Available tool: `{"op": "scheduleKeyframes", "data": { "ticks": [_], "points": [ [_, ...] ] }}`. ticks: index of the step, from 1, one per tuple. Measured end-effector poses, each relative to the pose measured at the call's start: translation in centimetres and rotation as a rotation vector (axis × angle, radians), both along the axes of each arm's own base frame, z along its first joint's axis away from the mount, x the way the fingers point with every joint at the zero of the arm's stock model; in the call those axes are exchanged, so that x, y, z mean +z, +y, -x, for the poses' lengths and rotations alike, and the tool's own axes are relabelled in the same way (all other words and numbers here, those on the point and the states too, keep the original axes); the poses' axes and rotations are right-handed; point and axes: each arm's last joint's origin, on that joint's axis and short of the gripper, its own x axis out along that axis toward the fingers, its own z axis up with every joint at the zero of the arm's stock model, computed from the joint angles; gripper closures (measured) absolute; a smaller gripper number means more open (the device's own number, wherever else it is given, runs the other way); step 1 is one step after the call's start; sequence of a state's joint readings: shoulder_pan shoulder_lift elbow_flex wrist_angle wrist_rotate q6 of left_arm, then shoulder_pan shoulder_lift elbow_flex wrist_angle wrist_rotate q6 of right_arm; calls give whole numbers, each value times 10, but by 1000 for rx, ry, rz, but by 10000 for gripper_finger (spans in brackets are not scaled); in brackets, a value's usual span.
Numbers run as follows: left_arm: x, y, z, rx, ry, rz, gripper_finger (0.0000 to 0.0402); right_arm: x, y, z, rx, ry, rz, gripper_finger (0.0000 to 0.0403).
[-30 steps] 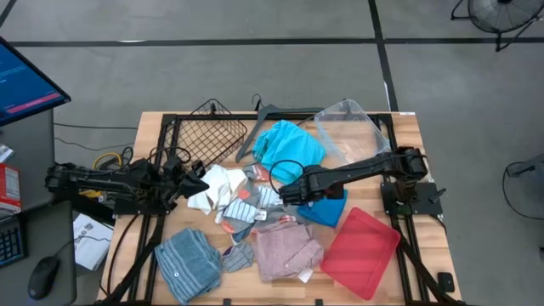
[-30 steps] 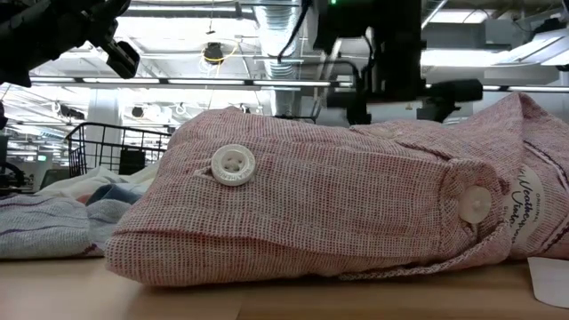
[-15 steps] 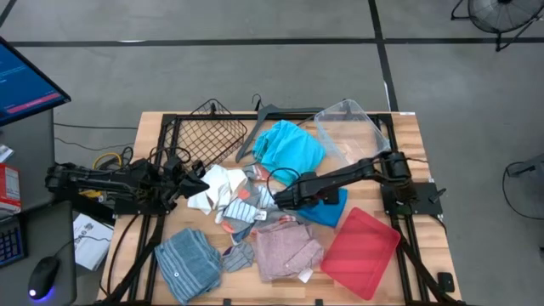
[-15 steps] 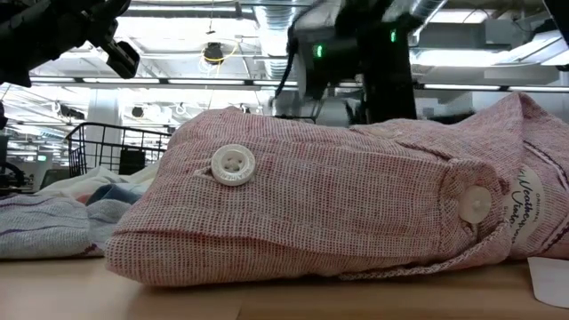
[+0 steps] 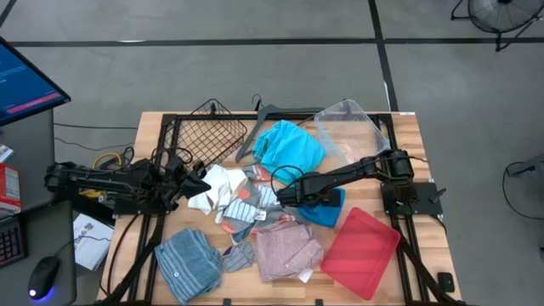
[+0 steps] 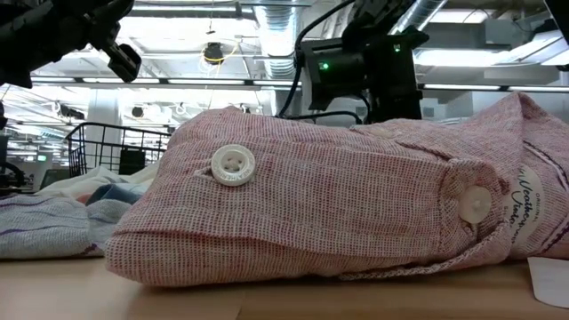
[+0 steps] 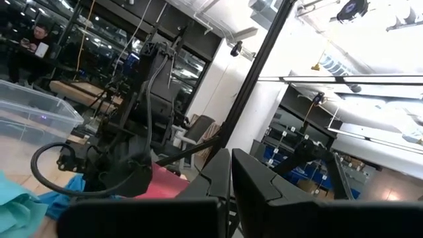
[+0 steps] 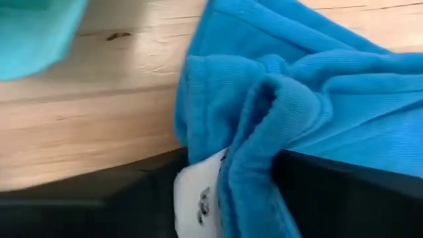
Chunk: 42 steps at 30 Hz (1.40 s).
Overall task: Pick & Place Cloths
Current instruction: Put the blue shorts into the transparent bin
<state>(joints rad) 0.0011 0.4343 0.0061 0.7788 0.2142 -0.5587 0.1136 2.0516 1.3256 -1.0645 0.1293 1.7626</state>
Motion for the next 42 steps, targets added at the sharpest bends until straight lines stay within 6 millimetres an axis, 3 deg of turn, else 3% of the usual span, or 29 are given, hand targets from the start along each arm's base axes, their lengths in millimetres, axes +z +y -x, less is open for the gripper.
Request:
{"op": "scheduleKeyframes", "data": {
  "ticks": [6,14,23,35,42],
  "points": [
    [0,0,0,0,-2,0,400,-1,2,2,17,21,0,368],
    [0,0,0,0,-1,0,400,20,3,4,35,-53,-16,358],
    [0,0,0,0,-2,0,400,79,6,17,92,-249,52,363],
    [0,0,0,0,-5,0,400,158,17,42,378,-589,72,363],
    [1,0,0,0,-7,0,400,213,3,66,538,-770,151,363]
  ]
}}
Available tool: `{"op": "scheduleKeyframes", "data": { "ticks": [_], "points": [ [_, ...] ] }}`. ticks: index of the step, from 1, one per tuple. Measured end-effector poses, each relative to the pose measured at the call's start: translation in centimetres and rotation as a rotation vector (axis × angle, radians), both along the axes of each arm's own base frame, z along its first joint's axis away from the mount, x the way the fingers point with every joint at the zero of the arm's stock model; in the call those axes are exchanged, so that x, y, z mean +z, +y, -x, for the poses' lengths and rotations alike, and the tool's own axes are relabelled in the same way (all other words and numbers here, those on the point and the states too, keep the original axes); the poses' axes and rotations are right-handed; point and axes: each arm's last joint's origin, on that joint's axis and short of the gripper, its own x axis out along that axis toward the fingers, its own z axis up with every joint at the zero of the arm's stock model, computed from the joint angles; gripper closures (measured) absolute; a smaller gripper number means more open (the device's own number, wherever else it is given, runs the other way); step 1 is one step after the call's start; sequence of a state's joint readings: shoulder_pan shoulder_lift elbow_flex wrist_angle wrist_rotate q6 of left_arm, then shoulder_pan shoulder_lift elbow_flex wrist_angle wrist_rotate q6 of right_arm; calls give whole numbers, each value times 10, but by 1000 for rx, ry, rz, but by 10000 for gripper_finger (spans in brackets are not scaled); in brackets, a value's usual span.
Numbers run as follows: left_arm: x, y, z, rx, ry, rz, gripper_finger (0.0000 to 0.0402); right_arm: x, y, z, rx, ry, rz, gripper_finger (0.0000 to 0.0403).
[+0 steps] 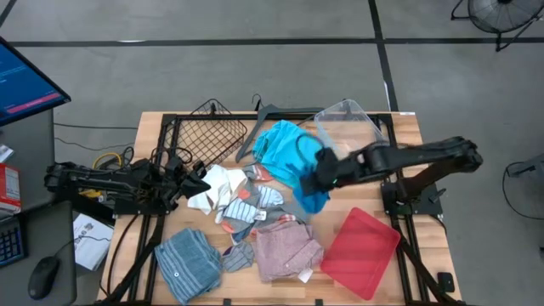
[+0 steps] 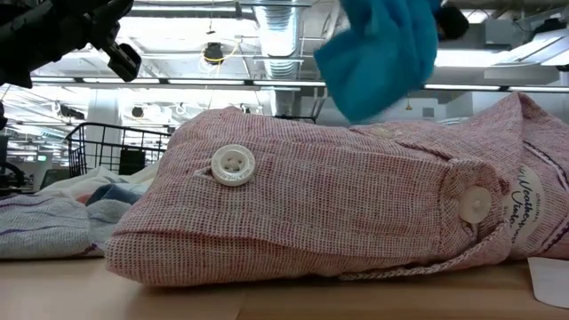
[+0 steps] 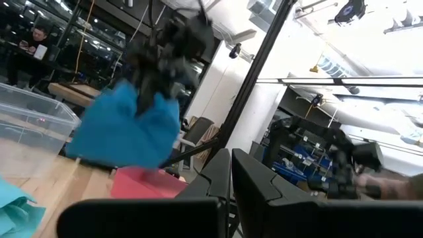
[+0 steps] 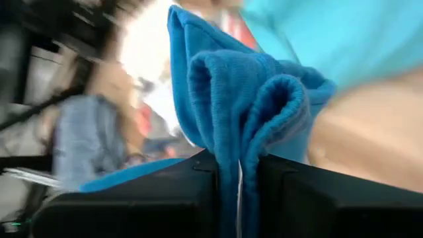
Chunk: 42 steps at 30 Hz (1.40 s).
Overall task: Pick & Place Cloths
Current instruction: Put the blue shorts into the transparent bin
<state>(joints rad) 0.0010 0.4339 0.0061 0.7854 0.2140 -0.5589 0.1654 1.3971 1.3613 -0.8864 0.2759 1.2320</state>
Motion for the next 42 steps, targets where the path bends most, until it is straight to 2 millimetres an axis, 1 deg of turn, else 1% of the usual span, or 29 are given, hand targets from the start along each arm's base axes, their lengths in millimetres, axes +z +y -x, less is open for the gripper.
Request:
{"op": "scheduleKeyframes", "data": {
  "ticks": [4,7,10,14,17,21,24,27,30,33,37,39,42],
  "points": [
    [0,0,0,0,-2,0,400,32,-25,17,-1,-46,132,363],
    [0,0,0,0,0,0,400,49,-50,29,-22,-18,211,363],
    [0,0,0,0,0,0,400,58,-75,39,-36,39,282,363],
    [0,0,0,0,0,0,400,62,-106,52,-48,167,349,363],
    [0,0,0,0,0,0,400,58,-124,61,-32,269,387,363],
    [0,0,0,0,0,0,400,53,-148,68,-2,376,428,363],
    [0,0,0,0,0,0,400,51,-164,76,1,427,444,363],
    [0,0,0,0,0,0,400,40,-178,82,12,505,434,363],
    [0,0,0,0,0,0,400,31,-186,84,41,538,419,363],
    [0,0,0,0,1,0,400,13,-192,84,87,594,387,363],
    [0,0,0,0,1,0,400,-7,-197,83,107,590,383,363],
    [0,0,0,0,1,0,400,-19,-201,86,121,616,359,363],
    [0,0,0,0,1,0,400,-31,-206,89,116,602,338,363]
  ]
}}
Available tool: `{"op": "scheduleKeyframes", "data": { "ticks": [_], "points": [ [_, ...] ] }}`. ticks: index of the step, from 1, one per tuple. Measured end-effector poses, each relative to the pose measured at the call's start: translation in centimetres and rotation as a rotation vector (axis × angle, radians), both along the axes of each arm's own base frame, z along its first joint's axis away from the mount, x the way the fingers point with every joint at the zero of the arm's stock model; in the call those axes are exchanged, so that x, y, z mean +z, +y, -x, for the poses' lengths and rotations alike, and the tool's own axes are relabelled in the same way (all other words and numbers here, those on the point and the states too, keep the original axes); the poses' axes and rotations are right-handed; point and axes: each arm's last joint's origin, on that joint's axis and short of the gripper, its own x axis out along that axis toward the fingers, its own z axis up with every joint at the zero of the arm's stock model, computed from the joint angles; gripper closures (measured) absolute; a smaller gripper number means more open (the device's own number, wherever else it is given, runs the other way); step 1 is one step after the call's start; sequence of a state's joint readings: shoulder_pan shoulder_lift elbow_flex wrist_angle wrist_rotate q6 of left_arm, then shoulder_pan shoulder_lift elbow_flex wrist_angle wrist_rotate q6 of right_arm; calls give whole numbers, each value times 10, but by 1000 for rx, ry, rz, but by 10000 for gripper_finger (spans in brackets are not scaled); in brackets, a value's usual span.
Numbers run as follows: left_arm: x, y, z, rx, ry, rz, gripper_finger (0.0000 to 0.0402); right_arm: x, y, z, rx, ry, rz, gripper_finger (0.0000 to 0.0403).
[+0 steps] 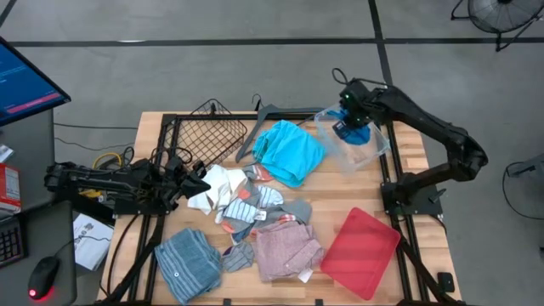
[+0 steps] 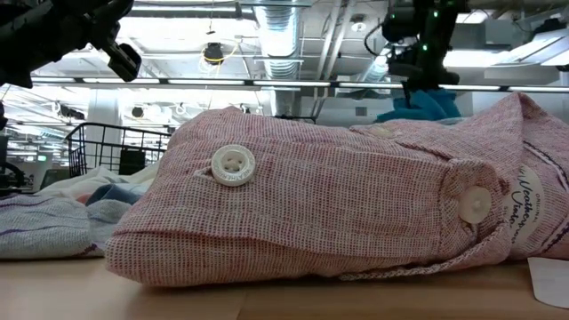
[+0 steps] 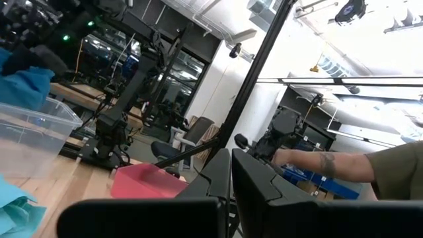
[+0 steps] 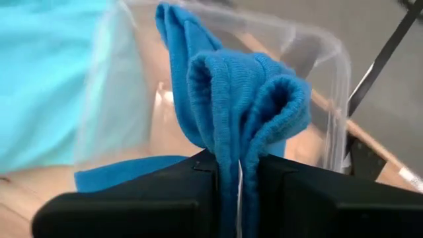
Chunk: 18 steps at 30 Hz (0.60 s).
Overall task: Pick & Place Cloths
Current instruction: Put the blue shorts into the transparent bin
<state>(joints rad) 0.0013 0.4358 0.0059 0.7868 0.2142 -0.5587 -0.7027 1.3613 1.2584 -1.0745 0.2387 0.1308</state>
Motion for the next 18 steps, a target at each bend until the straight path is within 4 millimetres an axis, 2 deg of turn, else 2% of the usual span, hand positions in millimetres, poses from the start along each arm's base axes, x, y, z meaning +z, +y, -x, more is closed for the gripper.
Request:
{"op": "scheduleKeyframes", "data": {
  "ticks": [7,18],
  "points": [
    [0,0,0,0,0,0,400,-29,-6,0,2,-28,-19,363],
    [0,0,0,0,-1,0,400,-68,-7,12,-10,-3,-91,363]
  ]
}}
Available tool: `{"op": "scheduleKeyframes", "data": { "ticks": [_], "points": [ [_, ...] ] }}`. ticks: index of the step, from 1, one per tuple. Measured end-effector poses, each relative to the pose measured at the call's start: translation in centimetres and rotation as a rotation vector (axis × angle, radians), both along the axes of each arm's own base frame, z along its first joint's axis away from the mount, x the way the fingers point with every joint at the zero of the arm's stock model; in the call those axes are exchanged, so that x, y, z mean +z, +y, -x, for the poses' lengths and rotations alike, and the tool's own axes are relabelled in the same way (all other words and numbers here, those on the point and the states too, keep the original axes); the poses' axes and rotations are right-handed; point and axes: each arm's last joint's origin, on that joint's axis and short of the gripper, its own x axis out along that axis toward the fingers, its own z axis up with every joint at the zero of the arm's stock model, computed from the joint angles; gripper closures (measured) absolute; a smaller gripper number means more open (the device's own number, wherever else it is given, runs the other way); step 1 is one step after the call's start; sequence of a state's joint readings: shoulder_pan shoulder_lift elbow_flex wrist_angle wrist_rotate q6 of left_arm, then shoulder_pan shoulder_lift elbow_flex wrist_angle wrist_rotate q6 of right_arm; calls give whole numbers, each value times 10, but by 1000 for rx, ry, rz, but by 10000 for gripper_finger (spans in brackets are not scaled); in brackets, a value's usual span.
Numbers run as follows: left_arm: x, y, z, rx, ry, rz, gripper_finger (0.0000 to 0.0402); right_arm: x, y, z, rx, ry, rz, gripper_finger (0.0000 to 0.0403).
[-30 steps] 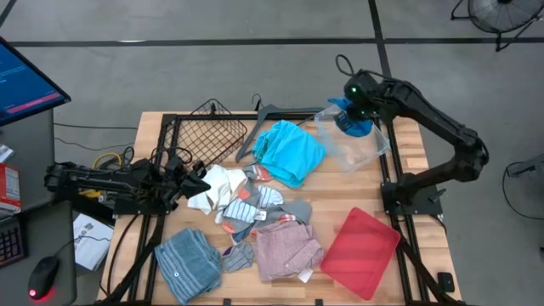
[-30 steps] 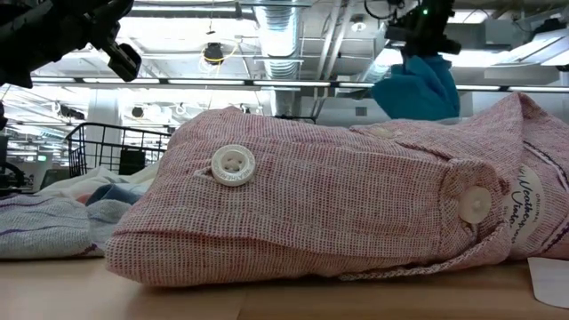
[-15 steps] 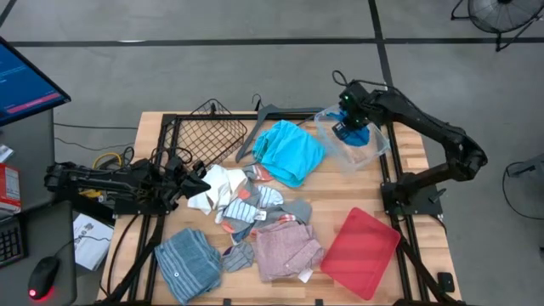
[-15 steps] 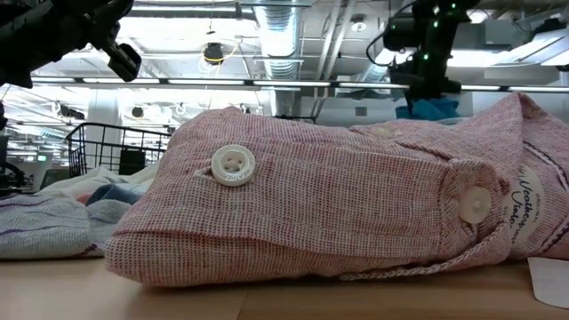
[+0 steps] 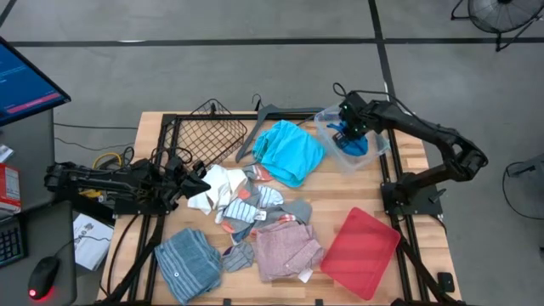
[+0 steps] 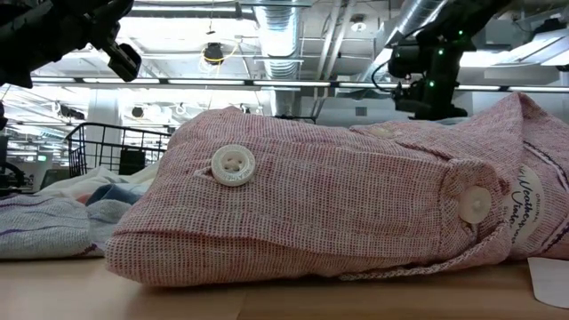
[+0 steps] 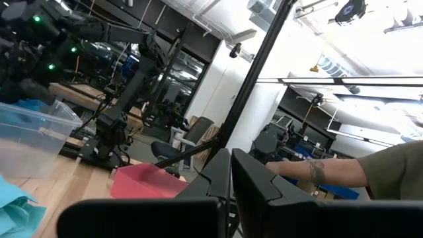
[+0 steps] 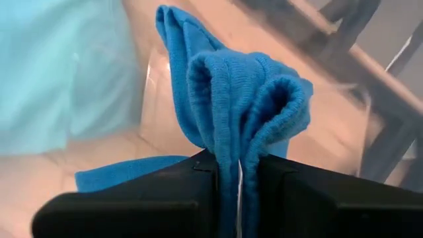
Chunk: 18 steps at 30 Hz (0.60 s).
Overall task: Pick & Place Cloths
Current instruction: Put the blue shorts into the transparent bin
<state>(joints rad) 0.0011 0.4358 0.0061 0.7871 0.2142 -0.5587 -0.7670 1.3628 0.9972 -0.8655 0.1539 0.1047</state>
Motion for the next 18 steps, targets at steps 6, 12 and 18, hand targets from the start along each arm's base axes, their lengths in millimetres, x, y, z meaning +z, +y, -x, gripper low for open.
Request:
{"op": "scheduleKeyframes", "data": {
  "ticks": [6,12,18],
  "points": [
    [0,0,0,0,0,0,400,-9,2,2,9,12,-7,363],
    [0,0,0,0,0,0,400,-16,3,3,2,12,-10,360],
    [0,0,0,0,0,0,400,-16,2,3,-12,4,-9,285]
  ]
}}
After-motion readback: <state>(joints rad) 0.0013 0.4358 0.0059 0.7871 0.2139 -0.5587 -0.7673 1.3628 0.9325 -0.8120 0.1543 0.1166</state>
